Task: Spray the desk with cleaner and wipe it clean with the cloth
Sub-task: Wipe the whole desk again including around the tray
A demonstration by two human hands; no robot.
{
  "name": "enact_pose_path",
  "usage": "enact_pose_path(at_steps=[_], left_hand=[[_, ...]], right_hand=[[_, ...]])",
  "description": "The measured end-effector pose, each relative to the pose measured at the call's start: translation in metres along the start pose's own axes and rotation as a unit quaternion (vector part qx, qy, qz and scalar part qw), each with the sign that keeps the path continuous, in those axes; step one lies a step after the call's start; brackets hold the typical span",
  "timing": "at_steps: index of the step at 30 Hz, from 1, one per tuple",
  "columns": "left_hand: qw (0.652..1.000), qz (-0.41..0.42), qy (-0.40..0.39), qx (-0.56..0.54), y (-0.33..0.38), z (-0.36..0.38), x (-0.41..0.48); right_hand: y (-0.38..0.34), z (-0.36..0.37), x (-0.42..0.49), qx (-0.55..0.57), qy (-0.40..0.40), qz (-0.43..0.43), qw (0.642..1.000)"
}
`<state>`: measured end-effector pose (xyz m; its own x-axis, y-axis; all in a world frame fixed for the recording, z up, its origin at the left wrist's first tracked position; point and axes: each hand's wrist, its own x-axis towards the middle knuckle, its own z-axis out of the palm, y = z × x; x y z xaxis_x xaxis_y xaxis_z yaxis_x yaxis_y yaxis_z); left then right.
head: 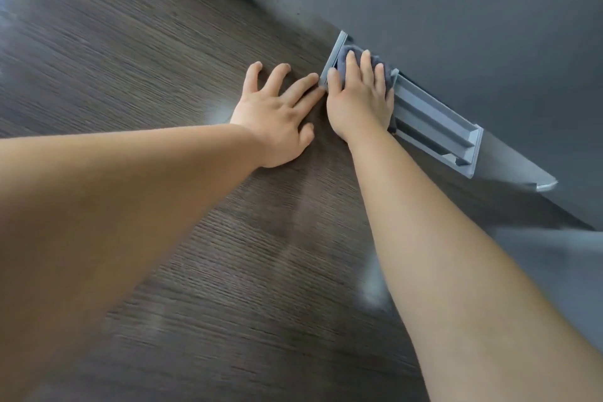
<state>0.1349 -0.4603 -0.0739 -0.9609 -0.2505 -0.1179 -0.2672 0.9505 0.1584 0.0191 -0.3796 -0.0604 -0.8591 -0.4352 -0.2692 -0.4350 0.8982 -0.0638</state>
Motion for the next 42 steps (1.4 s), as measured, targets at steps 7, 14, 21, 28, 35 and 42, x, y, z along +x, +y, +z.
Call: enact_pose_path(at_steps=[7, 14, 21, 28, 35, 42], left_hand=[[1.0, -0.005, 0.009, -0.002, 0.002, 0.001, 0.004], [1.0, 0.001, 0.008, -0.002, 0.003, -0.001, 0.004], [1.0, 0.0, 0.024, -0.013, 0.002, 0.002, 0.003], [0.999, 0.002, 0.03, -0.01, 0.001, 0.002, 0.003], [0.999, 0.007, 0.047, -0.013, 0.0, 0.003, 0.003], [0.999, 0.008, 0.05, -0.012, -0.001, 0.002, 0.003]], right_hand=[[0.001, 0.005, -0.024, 0.001, -0.013, 0.008, 1.0], [-0.014, -0.007, 0.011, 0.021, -0.016, 0.062, 0.998], [-0.016, 0.005, -0.006, 0.006, -0.011, 0.088, 0.996], [-0.016, -0.01, 0.02, 0.003, -0.017, 0.094, 0.995], [-0.002, 0.002, -0.017, 0.004, -0.007, 0.034, 0.999], [-0.004, -0.001, -0.011, -0.002, -0.005, 0.006, 1.0]])
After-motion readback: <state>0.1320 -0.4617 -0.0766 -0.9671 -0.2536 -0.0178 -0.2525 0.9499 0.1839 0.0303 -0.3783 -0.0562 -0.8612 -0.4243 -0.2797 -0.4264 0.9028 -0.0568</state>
